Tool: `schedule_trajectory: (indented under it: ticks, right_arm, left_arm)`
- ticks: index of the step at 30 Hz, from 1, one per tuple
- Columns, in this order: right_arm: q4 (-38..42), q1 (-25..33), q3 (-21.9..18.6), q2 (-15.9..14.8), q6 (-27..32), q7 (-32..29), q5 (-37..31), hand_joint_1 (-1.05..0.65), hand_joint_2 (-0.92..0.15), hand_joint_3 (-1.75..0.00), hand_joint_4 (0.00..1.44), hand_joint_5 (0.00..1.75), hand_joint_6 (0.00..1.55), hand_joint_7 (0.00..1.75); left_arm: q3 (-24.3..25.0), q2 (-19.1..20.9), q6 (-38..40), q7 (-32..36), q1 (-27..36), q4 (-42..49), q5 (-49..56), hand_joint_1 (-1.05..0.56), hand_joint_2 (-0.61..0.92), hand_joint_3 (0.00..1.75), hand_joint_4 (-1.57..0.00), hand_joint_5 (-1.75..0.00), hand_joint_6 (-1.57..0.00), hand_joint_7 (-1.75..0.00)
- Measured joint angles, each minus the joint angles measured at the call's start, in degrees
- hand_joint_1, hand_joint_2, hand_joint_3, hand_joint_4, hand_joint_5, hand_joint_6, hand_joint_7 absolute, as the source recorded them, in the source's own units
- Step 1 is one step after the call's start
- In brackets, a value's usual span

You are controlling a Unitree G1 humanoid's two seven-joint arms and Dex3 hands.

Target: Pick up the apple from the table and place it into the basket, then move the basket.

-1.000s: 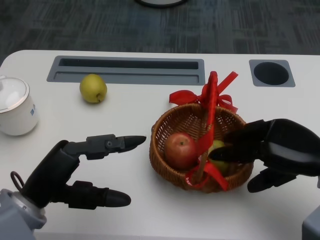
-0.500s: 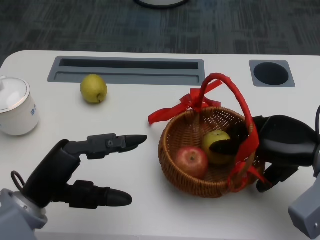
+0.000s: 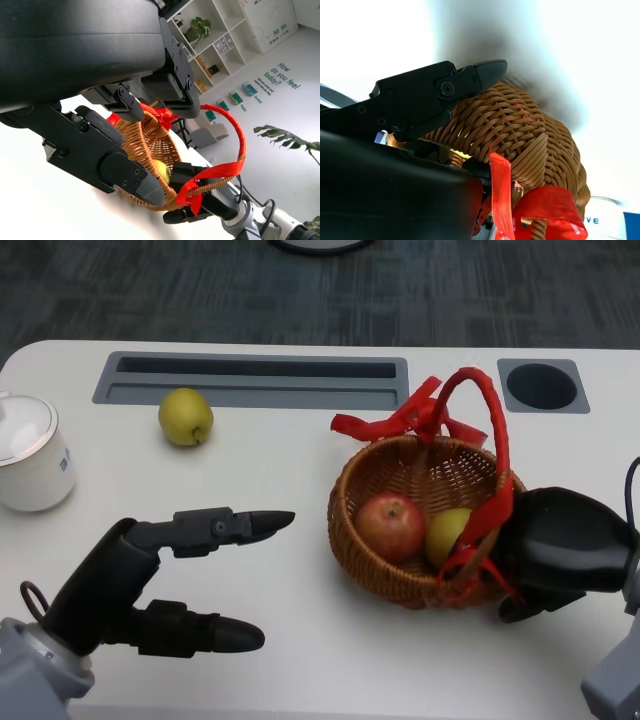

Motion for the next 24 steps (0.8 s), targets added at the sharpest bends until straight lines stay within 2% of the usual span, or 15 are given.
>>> schedule_trajectory:
  ticks: [2, 4, 8, 13, 24]
  right_arm:
    - [-0.1, -0.4, 0.6, 0.0, -0.2, -0.9, -0.1, -0.37, -0.91, -0.01, 0.77, 1.75, 0.63, 1.55]
    - [-0.3, -0.9, 1.1, 0.0, -0.3, -1.3, -0.1, -0.38, -0.92, -0.02, 0.77, 1.75, 0.66, 1.51]
    - [-0.5, -1.2, 1.4, 0.0, -0.1, -1.3, -0.2, -0.38, -0.92, -0.02, 0.77, 1.75, 0.63, 1.55]
    - [0.3, -1.9, 1.3, 0.0, 0.0, -0.3, 0.2, -0.31, -0.92, -0.06, 0.74, 1.75, 0.51, 1.73]
    - [5.7, -4.3, -3.1, -0.1, 5.8, 10.2, 6.2, -0.25, -0.92, -0.05, 0.70, 1.75, 0.48, 1.75]
  left_arm:
    - [0.0, 0.0, 0.1, 0.1, 0.0, -0.1, 0.0, -0.47, 0.67, 0.00, -0.79, -0.01, -0.75, -0.01]
    - [0.0, 0.0, 0.2, 0.2, 0.0, -0.2, 0.0, -0.47, 0.67, 0.00, -0.79, -0.01, -0.75, -0.01]
    - [0.0, -0.1, 0.2, 0.2, 0.1, -0.2, 0.0, -0.46, 0.67, 0.00, -0.79, -0.01, -0.75, -0.01]
    - [0.0, -0.1, 0.3, 0.2, 0.1, -0.2, 0.0, -0.46, 0.67, 0.00, -0.79, -0.01, -0.76, -0.01]
    - [0.0, -0.5, 0.3, 0.3, 0.0, -0.1, 0.0, -0.48, 0.68, 0.00, -0.80, -0.01, -0.76, 0.00]
